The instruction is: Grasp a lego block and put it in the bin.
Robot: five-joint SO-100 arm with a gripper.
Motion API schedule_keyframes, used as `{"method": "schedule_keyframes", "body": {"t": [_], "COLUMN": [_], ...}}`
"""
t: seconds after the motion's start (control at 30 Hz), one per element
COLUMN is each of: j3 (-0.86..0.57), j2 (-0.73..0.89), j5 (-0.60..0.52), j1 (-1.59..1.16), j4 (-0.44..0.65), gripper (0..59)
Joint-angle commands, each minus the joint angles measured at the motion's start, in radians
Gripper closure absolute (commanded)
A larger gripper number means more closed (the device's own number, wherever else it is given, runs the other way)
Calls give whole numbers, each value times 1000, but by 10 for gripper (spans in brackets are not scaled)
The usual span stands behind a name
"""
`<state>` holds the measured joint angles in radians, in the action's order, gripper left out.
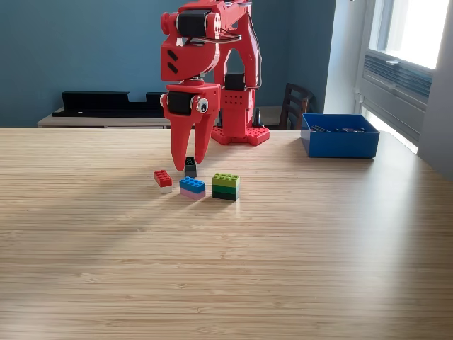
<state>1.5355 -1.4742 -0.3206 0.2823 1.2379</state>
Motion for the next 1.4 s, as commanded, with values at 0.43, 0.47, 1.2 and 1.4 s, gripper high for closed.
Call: {"method": "schedule_keyframes", "body": {"t": [0.43,0.47,1.2,1.4], "j3": [48,49,-40,-61], "j2": [-78,-78,137,153], "j5": [-23,-23,-17,-17], "j1": [3,3,38,51], "j4": [-11,-14,-38,-48], "gripper": [388,387,381,396]}}
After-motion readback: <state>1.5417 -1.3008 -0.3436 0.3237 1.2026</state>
